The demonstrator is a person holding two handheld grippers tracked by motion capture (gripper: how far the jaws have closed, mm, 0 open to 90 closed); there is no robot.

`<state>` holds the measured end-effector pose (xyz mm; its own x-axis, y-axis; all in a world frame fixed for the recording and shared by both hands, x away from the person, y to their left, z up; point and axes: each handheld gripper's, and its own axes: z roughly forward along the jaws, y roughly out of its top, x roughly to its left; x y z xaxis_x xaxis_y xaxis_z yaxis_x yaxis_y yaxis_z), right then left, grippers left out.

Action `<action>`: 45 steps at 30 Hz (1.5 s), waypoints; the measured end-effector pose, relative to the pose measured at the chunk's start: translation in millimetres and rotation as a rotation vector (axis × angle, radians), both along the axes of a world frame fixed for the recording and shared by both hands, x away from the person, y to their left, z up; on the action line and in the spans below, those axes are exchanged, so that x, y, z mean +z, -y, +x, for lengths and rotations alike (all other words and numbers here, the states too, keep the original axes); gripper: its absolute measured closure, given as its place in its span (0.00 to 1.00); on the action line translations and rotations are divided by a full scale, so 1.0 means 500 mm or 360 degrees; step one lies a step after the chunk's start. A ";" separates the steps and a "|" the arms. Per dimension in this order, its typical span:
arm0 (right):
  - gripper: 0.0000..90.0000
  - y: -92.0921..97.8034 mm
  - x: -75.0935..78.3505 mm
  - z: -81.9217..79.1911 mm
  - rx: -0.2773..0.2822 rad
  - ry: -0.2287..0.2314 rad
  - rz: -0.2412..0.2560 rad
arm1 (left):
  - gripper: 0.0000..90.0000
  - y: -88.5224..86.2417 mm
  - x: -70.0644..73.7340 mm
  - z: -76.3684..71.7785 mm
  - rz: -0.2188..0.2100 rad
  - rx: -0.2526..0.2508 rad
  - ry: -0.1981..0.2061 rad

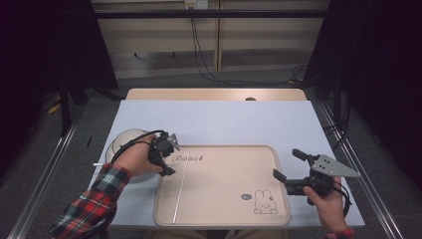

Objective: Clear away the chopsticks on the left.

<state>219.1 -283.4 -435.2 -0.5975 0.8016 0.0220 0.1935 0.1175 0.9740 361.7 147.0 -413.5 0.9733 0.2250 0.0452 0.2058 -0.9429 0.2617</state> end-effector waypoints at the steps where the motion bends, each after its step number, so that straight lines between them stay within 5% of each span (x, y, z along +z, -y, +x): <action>1: 0.04 0.000 0.000 0.000 0.0000 0.0002 0.0000 | 0.41 -0.001 -0.001 0.001 0.0004 -0.0017 -0.0009; 10: 0.04 -0.001 -0.001 0.001 -0.0001 0.0000 -0.0002 | 0.62 -0.008 -0.006 0.001 0.0077 -0.0071 0.0038; 38: 0.04 -0.001 -0.001 0.001 0.0001 0.0003 -0.0002 | 0.91 -0.018 -0.025 0.007 0.0174 -0.0124 0.0066; 43: 0.04 0.000 -0.001 0.001 0.0001 0.0004 -0.0004 | 0.96 -0.012 -0.021 0.005 0.0065 -0.0079 0.0059; 45: 0.04 -0.001 -0.001 0.001 0.0006 0.0000 0.0001 | 0.97 -0.006 -0.011 0.003 0.0077 -0.0087 0.0125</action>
